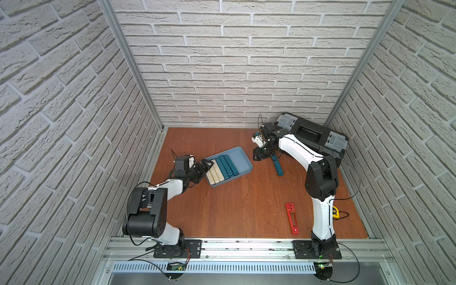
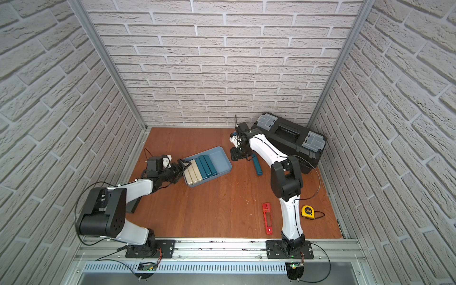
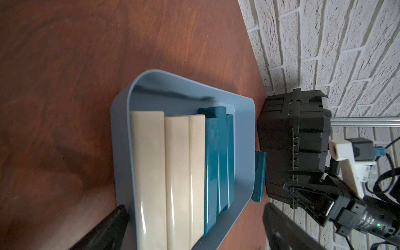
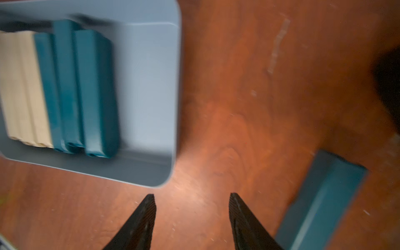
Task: Put the pruning pliers into the storage box
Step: Pick up the pruning pliers from the center of the board.
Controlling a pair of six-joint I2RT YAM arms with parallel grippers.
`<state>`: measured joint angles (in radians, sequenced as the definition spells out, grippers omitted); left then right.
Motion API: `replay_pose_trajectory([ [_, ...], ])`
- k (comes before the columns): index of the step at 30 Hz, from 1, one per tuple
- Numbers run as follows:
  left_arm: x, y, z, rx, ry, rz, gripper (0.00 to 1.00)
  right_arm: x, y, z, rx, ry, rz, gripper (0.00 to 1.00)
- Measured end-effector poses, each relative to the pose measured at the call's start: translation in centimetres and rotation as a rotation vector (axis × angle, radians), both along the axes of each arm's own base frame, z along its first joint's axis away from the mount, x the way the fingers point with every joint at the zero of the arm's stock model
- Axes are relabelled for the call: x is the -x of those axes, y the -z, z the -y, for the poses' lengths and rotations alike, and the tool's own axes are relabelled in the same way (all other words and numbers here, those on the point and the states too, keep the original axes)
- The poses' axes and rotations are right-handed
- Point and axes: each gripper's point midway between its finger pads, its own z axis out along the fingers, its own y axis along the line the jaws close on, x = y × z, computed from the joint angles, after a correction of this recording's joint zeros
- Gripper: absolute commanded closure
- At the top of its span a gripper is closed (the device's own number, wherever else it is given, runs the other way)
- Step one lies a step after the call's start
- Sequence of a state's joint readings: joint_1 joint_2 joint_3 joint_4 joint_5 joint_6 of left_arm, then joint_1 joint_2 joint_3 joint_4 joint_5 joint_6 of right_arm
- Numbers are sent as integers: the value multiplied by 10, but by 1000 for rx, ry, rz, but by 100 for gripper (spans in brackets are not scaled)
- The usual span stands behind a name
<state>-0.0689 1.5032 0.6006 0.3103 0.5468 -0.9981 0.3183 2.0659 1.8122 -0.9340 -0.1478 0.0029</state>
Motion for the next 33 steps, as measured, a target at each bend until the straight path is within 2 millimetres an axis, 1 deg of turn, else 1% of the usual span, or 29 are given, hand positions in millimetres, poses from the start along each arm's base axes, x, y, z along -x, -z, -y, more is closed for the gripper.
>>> replay_pose_trajectory([
  [1, 0, 0, 0, 0, 0, 0, 2, 2, -1, 16, 23, 29, -1, 43],
  [4, 0, 0, 0, 1, 2, 1, 2, 13, -2, 46, 79, 84, -3, 43],
  [6, 0, 0, 1, 3, 4, 1, 2, 21, -2, 58, 106, 105, -9, 43],
  [10, 1, -1, 3, 11, 17, 2, 2, 38, 5, 72, 140, 128, -31, 43],
  [16, 3, -2, 6, 18, 32, 3, 2, 56, 28, 86, 175, 152, -90, 42],
  [20, 3, -2, 7, 19, 34, 3, 2, 61, 39, 96, 182, 172, -113, 42],
  [27, 3, -3, 7, 16, 37, 6, 2, 51, 40, 102, 171, 192, -87, 44],
  [33, 5, -4, 7, 15, 38, 4, 2, 43, 50, 101, 165, 190, -96, 46],
])
